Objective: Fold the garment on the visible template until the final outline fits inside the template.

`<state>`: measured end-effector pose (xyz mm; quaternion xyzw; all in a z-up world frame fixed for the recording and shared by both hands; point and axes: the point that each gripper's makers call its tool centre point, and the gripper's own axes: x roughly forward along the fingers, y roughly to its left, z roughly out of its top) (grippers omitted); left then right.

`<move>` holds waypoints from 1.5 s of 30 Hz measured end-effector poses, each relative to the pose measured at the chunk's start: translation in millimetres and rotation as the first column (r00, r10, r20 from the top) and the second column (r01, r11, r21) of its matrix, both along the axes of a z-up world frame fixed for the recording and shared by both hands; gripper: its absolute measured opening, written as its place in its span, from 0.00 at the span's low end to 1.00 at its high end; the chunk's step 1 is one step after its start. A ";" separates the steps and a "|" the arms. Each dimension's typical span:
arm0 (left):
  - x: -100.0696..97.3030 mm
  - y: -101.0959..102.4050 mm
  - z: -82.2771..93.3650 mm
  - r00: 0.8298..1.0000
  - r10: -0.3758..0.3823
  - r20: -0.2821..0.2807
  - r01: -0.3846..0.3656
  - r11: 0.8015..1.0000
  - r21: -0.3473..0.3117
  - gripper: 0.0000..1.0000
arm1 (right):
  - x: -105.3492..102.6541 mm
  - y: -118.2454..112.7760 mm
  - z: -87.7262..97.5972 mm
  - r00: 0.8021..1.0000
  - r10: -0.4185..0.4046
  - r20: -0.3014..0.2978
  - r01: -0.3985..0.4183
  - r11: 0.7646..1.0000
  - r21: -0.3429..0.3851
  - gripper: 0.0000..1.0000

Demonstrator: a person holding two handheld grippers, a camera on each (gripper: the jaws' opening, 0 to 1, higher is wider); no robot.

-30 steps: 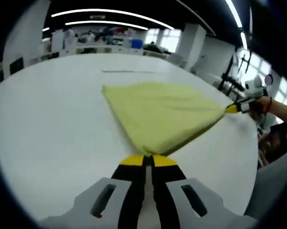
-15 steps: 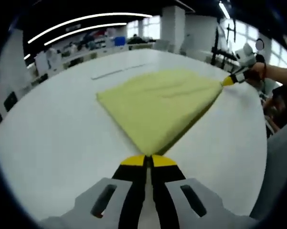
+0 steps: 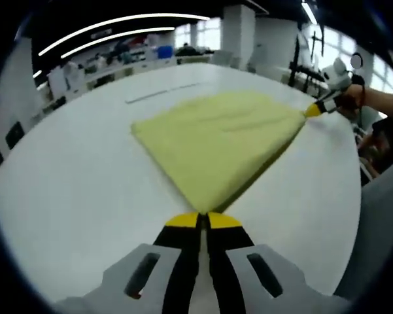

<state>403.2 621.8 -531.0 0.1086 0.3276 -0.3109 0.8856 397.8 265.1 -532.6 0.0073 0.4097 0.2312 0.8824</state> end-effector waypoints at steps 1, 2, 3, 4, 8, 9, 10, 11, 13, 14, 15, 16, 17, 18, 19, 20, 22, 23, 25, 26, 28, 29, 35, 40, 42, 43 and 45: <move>-1.6 -0.2 0.0 1.000 0.001 -0.001 -0.001 1.000 0.001 0.00 | -1.1 0.3 -0.1 1.000 0.000 -0.001 0.000 1.000 0.001 0.00; -3.7 0.1 0.2 1.000 0.001 -0.002 -0.001 1.000 0.002 0.00 | -2.8 0.8 0.0 1.000 -0.001 -0.002 0.001 1.000 0.002 0.00; -6.0 0.2 0.5 1.000 -0.002 -0.002 0.002 1.000 0.005 0.00 | -4.7 1.3 0.2 1.000 -0.001 -0.002 0.001 1.000 0.003 0.00; -7.2 0.6 0.7 1.000 -0.002 -0.003 0.002 1.000 0.006 0.00 | -5.8 1.4 0.1 1.000 0.000 -0.003 0.000 1.000 0.003 0.00; -12.3 2.8 0.9 1.000 -0.002 -0.007 0.002 1.000 0.006 0.00 | -10.2 1.9 0.0 1.000 -0.003 -0.007 0.003 1.000 0.011 0.00; -14.0 3.3 0.9 1.000 0.000 -0.011 0.000 1.000 0.004 0.00 | -11.4 2.2 0.2 1.000 -0.004 -0.007 0.004 1.000 0.013 0.00; -15.2 3.3 0.8 1.000 0.000 -0.012 0.000 1.000 0.004 0.00 | -12.2 2.4 0.4 1.000 -0.004 -0.008 0.004 1.000 0.014 0.00; -16.6 3.3 0.9 1.000 -0.001 -0.013 0.001 1.000 0.005 0.00 | -13.0 2.6 0.5 1.000 -0.004 -0.009 0.004 1.000 0.015 0.00; -19.9 3.8 1.0 1.000 0.003 -0.017 -0.003 1.000 0.002 0.00 | -14.7 2.7 0.6 1.000 -0.003 -0.009 0.003 1.000 0.015 0.00; -20.9 4.0 0.9 1.000 0.005 -0.019 -0.005 1.000 -0.001 0.00 | -15.1 2.7 0.6 1.000 -0.005 -0.009 0.005 1.000 0.016 0.00; -21.7 4.5 0.6 1.000 0.008 -0.020 -0.008 1.000 -0.003 0.00 | -15.9 2.9 0.5 1.000 -0.006 -0.011 0.006 1.000 0.018 0.00; -22.7 5.0 0.2 1.000 0.013 -0.024 -0.013 1.000 -0.008 0.00 | -16.6 3.2 0.4 1.000 -0.006 -0.013 0.006 1.000 0.019 0.00; -23.1 5.1 0.2 1.000 0.017 -0.025 -0.017 1.000 -0.012 0.00 | -17.5 3.5 0.4 1.000 -0.006 -0.015 0.006 1.000 0.018 0.00; -23.4 5.5 0.3 0.999 0.024 -0.025 -0.024 1.000 -0.019 0.00 | -18.2 3.8 0.4 1.000 -0.006 -0.016 0.007 1.000 0.017 0.00; -23.6 5.4 0.4 0.999 0.027 -0.025 -0.027 0.999 -0.020 0.00 | -18.9 4.1 0.4 1.000 -0.006 -0.019 0.006 1.000 0.017 0.00; -23.8 5.5 0.2 0.999 0.030 -0.028 -0.031 0.999 -0.022 0.00 | -20.0 4.9 0.7 1.000 -0.005 -0.022 0.005 1.000 0.016 0.00; -24.2 5.0 0.0 0.999 0.032 -0.033 -0.033 0.999 -0.025 0.00 | -20.5 5.2 1.4 1.000 -0.008 -0.021 0.009 1.000 0.016 0.00; -24.3 4.7 0.1 0.999 0.033 -0.036 -0.034 0.999 -0.026 0.00 | -20.4 5.2 1.4 1.000 -0.010 -0.021 0.011 1.000 0.018 0.00; -23.3 4.8 -0.3 0.998 0.043 -0.047 -0.045 0.998 -0.037 0.00 | -20.1 5.2 0.9 1.000 -0.017 -0.023 0.018 1.000 0.021 0.00; -23.5 5.0 -1.0 0.997 0.054 -0.062 -0.057 0.997 -0.048 0.00 | -20.4 5.3 0.8 0.999 -0.020 -0.024 0.021 1.000 0.022 0.00; -23.3 5.1 -1.0 0.994 0.076 -0.078 -0.082 0.994 -0.072 0.00 | -20.9 5.3 0.8 0.999 -0.022 -0.024 0.022 1.000 0.021 0.00; -23.3 5.9 -1.4 0.992 0.092 -0.092 -0.100 0.991 -0.088 0.01 | -21.3 5.4 0.7 1.000 -0.018 -0.023 0.019 1.000 0.016 0.00; -24.3 6.9 -0.4 0.984 0.143 -0.110 -0.157 0.979 -0.128 0.01 | -19.8 4.2 0.4 0.999 -0.038 -0.021 0.038 0.999 0.009 0.04; -25.1 15.7 1.8 0.965 0.214 -0.151 -0.237 0.959 -0.154 0.05 | -16.2 4.1 6.1 0.998 -0.056 -0.009 0.056 0.998 -0.002 0.27; -25.1 19.6 4.5 0.954 0.248 -0.170 -0.277 0.946 -0.171 0.10 | -14.7 4.2 10.6 0.998 -0.062 0.001 0.062 0.998 -0.004 0.35; -24.7 21.5 7.9 0.953 0.251 -0.171 -0.281 0.942 -0.182 0.14 | -14.6 4.9 12.9 0.998 -0.062 0.004 0.062 0.998 -0.004 0.40; -24.0 24.2 16.1 0.950 0.266 -0.164 -0.296 0.933 -0.202 0.22 | -14.6 7.0 18.3 0.998 -0.058 0.009 0.058 0.998 -0.003 0.47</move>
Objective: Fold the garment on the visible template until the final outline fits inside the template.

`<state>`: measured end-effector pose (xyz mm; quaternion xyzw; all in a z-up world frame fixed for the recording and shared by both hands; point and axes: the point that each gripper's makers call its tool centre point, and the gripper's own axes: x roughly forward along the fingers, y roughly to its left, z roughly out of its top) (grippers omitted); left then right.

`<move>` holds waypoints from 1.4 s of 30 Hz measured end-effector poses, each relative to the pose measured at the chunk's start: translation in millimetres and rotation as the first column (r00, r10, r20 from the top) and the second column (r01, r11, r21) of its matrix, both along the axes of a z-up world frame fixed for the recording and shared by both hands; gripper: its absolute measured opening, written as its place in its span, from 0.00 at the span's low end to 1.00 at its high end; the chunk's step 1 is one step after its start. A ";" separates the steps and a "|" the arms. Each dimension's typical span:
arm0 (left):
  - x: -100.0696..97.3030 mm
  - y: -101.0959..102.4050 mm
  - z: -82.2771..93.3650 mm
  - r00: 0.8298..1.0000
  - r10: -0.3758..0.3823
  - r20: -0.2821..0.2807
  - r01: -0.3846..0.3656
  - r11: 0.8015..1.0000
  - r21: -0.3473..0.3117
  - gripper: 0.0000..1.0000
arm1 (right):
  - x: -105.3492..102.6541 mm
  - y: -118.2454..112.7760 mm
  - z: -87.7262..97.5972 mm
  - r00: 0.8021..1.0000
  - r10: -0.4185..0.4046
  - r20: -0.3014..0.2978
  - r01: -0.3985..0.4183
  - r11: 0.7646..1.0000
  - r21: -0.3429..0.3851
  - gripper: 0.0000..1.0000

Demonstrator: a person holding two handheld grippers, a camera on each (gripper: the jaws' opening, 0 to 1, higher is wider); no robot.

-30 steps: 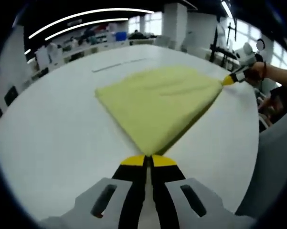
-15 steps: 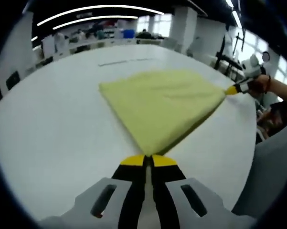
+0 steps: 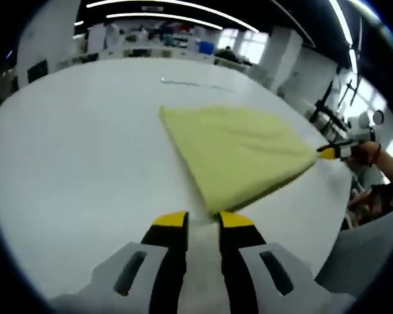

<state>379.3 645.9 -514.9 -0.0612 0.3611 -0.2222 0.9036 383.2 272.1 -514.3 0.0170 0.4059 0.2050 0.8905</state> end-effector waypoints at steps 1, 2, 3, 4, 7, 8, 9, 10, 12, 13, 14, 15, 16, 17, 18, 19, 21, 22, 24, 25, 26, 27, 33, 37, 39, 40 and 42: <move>-0.2 0.1 3.9 1.000 -0.001 0.008 0.001 1.000 -0.005 0.27 | 0.6 1.2 3.5 1.000 0.002 0.006 -0.002 1.000 0.001 0.51; 0.0 0.5 9.4 1.000 0.005 0.023 -0.005 1.000 -0.003 0.32 | 0.4 3.1 6.9 1.000 0.004 0.010 -0.004 1.000 0.003 0.53; 0.2 -0.2 13.3 0.999 0.002 0.035 -0.002 1.000 -0.002 0.37 | 0.3 5.5 10.6 1.000 0.010 0.018 -0.010 1.000 0.006 0.56; -0.2 -1.5 18.9 0.999 0.000 0.046 0.000 1.000 -0.004 0.40 | 0.5 7.6 14.3 1.000 0.014 0.026 -0.014 1.000 0.009 0.59; 0.1 -4.8 31.5 0.997 -0.010 0.072 0.010 1.000 -0.007 0.48 | 0.9 15.4 26.7 0.998 0.029 0.048 -0.030 0.999 0.019 0.65; 0.2 -5.2 34.9 0.997 -0.013 0.079 0.013 1.000 -0.004 0.51 | 0.9 19.0 32.5 0.998 0.038 0.058 -0.040 0.999 0.022 0.67; 0.2 -5.9 38.7 0.996 -0.013 0.085 0.014 1.000 -0.006 0.55 | 0.9 21.3 36.3 0.997 0.045 0.065 -0.046 0.999 0.023 0.69; 0.6 -7.6 45.2 0.996 -0.007 0.090 0.010 1.000 -0.027 0.57 | 0.0 24.9 42.0 0.996 0.057 0.071 -0.059 0.998 0.023 0.71; 1.5 -12.1 55.6 0.995 0.008 0.103 0.001 0.997 -0.080 0.63 | -1.4 30.7 52.4 0.993 0.074 0.088 -0.076 0.997 0.027 0.74; 1.1 -13.5 62.8 0.993 0.011 0.117 0.000 0.995 -0.096 0.64 | -1.8 32.6 56.8 0.992 0.078 0.097 -0.081 0.996 0.027 0.75; 0.7 -14.4 67.0 0.992 0.012 0.126 0.001 0.995 -0.103 0.65 | -2.8 35.0 62.8 0.991 0.082 0.106 -0.086 0.996 0.027 0.76; -0.8 -15.4 72.1 0.991 0.012 0.131 0.002 0.994 -0.106 0.65 | -4.0 36.6 66.5 0.990 0.086 0.109 -0.089 0.996 0.027 0.77; -1.9 -16.3 74.7 0.991 0.009 0.133 0.005 0.994 -0.106 0.66 | -5.1 37.9 69.6 0.990 0.087 0.108 -0.090 0.995 0.029 0.78; -3.4 -18.1 79.0 0.991 0.007 0.137 0.008 0.994 -0.109 0.68 | -6.8 40.0 73.7 0.990 0.092 0.111 -0.096 0.995 0.031 0.79; -4.5 -19.3 81.2 0.991 0.006 0.136 0.010 0.994 -0.110 0.69 | -7.8 41.4 76.5 0.989 0.095 0.116 -0.099 0.995 0.031 0.80; -6.4 -20.4 81.6 0.992 -0.001 0.126 0.014 0.995 -0.103 0.70 | -8.6 42.5 79.3 0.988 0.098 0.122 -0.103 0.994 0.031 0.81; -9.6 -21.1 83.0 0.993 -0.011 0.121 0.021 0.996 -0.085 0.71 | -12.6 46.5 85.9 0.986 0.110 0.124 -0.114 0.993 0.034 0.83; -11.3 -21.6 84.5 0.992 -0.011 0.123 0.022 0.996 -0.083 0.72 | -13.3 47.2 86.9 0.986 0.111 0.124 -0.116 0.993 0.034 0.84; -13.7 -22.4 87.3 0.992 -0.003 0.129 0.015 0.996 -0.089 0.76 | -17.1 50.7 91.8 0.984 0.117 0.131 -0.123 0.992 0.039 0.87; -14.4 -22.6 88.2 0.991 0.002 0.132 0.010 0.996 -0.091 0.78 | -19.0 52.7 94.9 0.983 0.122 0.139 -0.129 0.991 0.043 0.88; -15.1 -23.2 89.6 0.990 0.006 0.141 0.007 0.996 -0.092 0.79 | -20.8 54.0 97.3 0.982 0.125 0.144 -0.132 0.990 0.045 0.88; -15.3 -23.3 91.3 0.989 0.010 0.150 0.004 0.996 -0.093 0.81 | -23.1 55.5 100.0 0.981 0.126 0.150 -0.135 0.990 0.047 0.89; -19.4 -26.2 103.9 0.982 0.034 0.185 -0.014 0.994 -0.107 0.88 | -32.0 56.2 108.2 0.978 0.128 0.166 -0.138 0.989 0.048 0.95; -19.3 -28.8 109.3 0.978 0.023 0.206 -0.004 0.996 -0.091 0.97 | -36.4 55.7 112.5 0.977 0.113 0.178 -0.125 0.991 0.055 0.98; -22.6 -30.7 109.6 0.979 0.014 0.202 0.002 0.997 -0.074 0.99 | -38.4 55.5 112.2 0.978 0.113 0.175 -0.123 0.991 0.047 0.99; -23.6 -31.2 109.8 0.979 0.012 0.203 0.002 0.998 -0.068 0.99 | -39.7 55.1 111.9 0.978 0.115 0.173 -0.124 0.992 0.038 0.99; -26.6 -32.2 109.2 0.980 0.004 0.198 0.008 0.998 -0.059 0.99 | -41.4 55.1 110.2 0.977 0.124 0.171 -0.130 0.991 0.022 0.99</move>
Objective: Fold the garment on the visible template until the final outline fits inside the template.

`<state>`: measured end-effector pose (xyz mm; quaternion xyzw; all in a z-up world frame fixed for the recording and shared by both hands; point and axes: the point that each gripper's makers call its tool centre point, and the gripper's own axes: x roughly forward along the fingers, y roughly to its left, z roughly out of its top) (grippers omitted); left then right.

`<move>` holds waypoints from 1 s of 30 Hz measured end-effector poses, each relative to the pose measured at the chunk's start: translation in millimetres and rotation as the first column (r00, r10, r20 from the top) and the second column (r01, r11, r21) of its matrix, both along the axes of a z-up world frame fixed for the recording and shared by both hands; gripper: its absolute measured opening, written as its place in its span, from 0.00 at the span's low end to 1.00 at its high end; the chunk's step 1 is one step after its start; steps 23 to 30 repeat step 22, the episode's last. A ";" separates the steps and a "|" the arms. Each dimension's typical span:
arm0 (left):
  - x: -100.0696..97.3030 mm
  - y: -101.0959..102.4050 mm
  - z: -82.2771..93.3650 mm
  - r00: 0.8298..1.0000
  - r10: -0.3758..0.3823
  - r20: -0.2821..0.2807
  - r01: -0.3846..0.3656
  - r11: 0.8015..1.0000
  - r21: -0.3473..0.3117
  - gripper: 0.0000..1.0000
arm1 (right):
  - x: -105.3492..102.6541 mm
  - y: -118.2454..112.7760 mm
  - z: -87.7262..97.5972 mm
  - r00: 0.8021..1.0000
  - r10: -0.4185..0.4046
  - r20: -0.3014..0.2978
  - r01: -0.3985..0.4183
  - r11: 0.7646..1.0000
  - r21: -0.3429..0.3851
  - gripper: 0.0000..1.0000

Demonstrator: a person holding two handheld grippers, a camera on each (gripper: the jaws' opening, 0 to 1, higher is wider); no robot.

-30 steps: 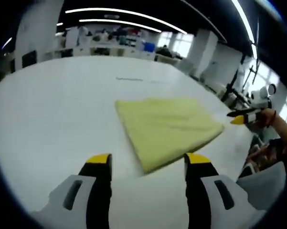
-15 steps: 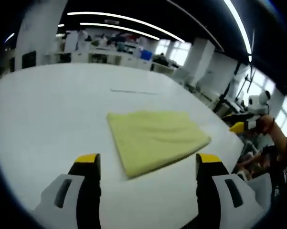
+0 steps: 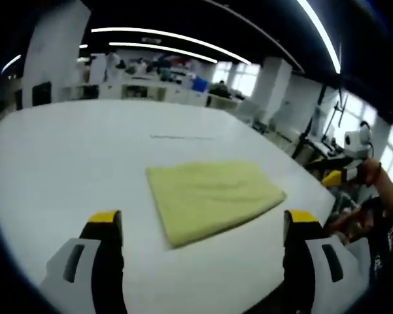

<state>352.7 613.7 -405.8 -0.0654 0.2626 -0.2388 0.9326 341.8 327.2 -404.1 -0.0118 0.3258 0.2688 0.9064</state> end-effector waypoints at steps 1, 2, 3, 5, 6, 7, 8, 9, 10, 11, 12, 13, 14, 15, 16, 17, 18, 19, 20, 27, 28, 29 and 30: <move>-0.7 1.1 -0.8 1.000 0.001 -0.006 -0.001 1.000 0.000 0.99 | -1.2 0.3 -1.8 1.000 0.005 -0.009 -0.005 1.000 -0.004 0.99; -1.1 3.6 -1.5 1.000 0.004 -0.011 -0.004 1.000 0.000 0.99 | -2.8 0.6 -3.5 1.000 0.006 -0.021 -0.006 1.000 -0.007 0.99; -2.2 4.1 -2.1 1.000 0.003 -0.015 -0.003 1.000 0.000 0.99 | -4.0 1.4 -4.5 1.000 0.005 -0.024 -0.005 1.000 -0.010 0.99; -3.2 5.5 -2.6 1.000 0.008 -0.018 -0.008 1.000 0.001 0.99 | -5.2 1.8 -4.6 1.000 0.003 -0.017 -0.004 1.000 -0.018 0.99; -4.5 6.3 -3.1 1.000 0.007 -0.022 -0.007 1.000 0.006 0.99 | -5.5 1.6 -4.8 1.000 0.002 -0.018 -0.003 1.000 -0.020 0.99; -5.0 7.2 -3.6 1.000 0.008 -0.026 -0.008 1.000 0.010 0.99 | -6.3 1.2 -5.2 1.000 0.003 -0.018 -0.003 1.000 -0.024 0.99; -6.1 8.1 -4.3 1.000 0.009 -0.030 -0.008 1.000 0.015 0.99 | -6.7 0.9 -5.5 1.000 0.004 -0.019 -0.004 1.000 -0.026 0.99; -6.6 8.8 -4.8 0.999 0.009 -0.032 -0.009 1.000 0.019 0.99 | -7.3 0.0 -6.1 1.000 0.003 -0.021 -0.004 1.000 -0.029 0.99; -7.2 9.1 -5.2 0.999 0.010 -0.033 -0.009 1.000 0.021 0.99 | -7.4 -0.9 -6.5 1.000 0.001 -0.021 -0.002 0.999 -0.033 0.99; -7.5 9.4 -5.6 0.999 0.010 -0.035 -0.010 1.000 0.022 0.99 | -7.7 -2.4 -7.3 1.000 -0.003 -0.022 0.002 0.999 -0.038 0.99; -8.2 9.5 -6.2 0.999 0.012 -0.038 -0.011 1.000 0.023 0.99 | -7.7 -3.6 -7.8 1.000 -0.006 -0.022 0.005 0.999 -0.042 0.99; -8.7 9.3 -6.7 0.999 0.011 -0.040 -0.010 1.000 0.024 0.99 | -7.5 -4.7 -8.1 1.000 -0.009 -0.021 0.008 0.999 -0.045 0.99; -9.2 9.5 -7.6 0.999 0.013 -0.045 -0.012 1.000 0.025 0.99 | -7.5 -5.3 -8.4 1.000 -0.011 -0.021 0.010 0.999 -0.048 0.99; -9.1 10.3 -8.6 0.999 0.022 -0.049 -0.021 1.000 0.023 0.99 | -8.4 -5.9 -9.2 1.000 -0.010 -0.024 0.009 0.999 -0.050 0.99; -9.2 10.5 -9.0 0.998 0.024 -0.051 -0.023 1.000 0.020 0.99 | -9.2 -5.9 -9.6 1.000 -0.008 -0.025 0.006 0.999 -0.051 0.99; -9.3 10.7 -9.2 0.998 0.027 -0.053 -0.026 1.000 0.015 0.99 | -10.3 -6.2 -10.1 1.000 -0.007 -0.028 0.006 0.999 -0.051 0.99; -9.3 11.2 -9.0 0.998 0.033 -0.054 -0.033 0.999 0.010 0.99 | -10.8 -6.8 -10.6 0.999 -0.008 -0.031 0.007 0.999 -0.051 0.99; -9.3 11.4 -8.7 0.998 0.035 -0.052 -0.035 0.999 0.009 0.99 | -11.0 -7.4 -11.1 0.999 -0.010 -0.032 0.008 0.999 -0.051 0.99; -9.5 11.7 -8.4 0.998 0.034 -0.049 -0.034 0.999 0.011 0.99 | -11.0 -8.7 -11.3 0.999 -0.014 -0.032 0.012 0.998 -0.054 0.99; -10.3 12.0 -9.2 0.998 0.033 -0.052 -0.032 0.999 0.019 0.99 | -11.3 -9.8 -11.7 0.999 -0.018 -0.034 0.016 0.998 -0.053 0.99; -10.3 12.0 -9.2 0.998 0.033 -0.052 -0.032 0.999 0.019 0.99 | -11.3 -9.8 -11.7 0.999 -0.018 -0.034 0.016 0.998 -0.053 0.99; -10.3 12.0 -9.2 0.998 0.033 -0.052 -0.032 0.999 0.019 0.99 | -11.3 -9.8 -11.7 0.999 -0.018 -0.034 0.016 0.998 -0.053 0.99; -10.3 12.0 -9.2 0.998 0.033 -0.052 -0.032 0.999 0.019 0.99 | -11.3 -9.8 -11.7 0.999 -0.018 -0.034 0.016 0.998 -0.053 0.99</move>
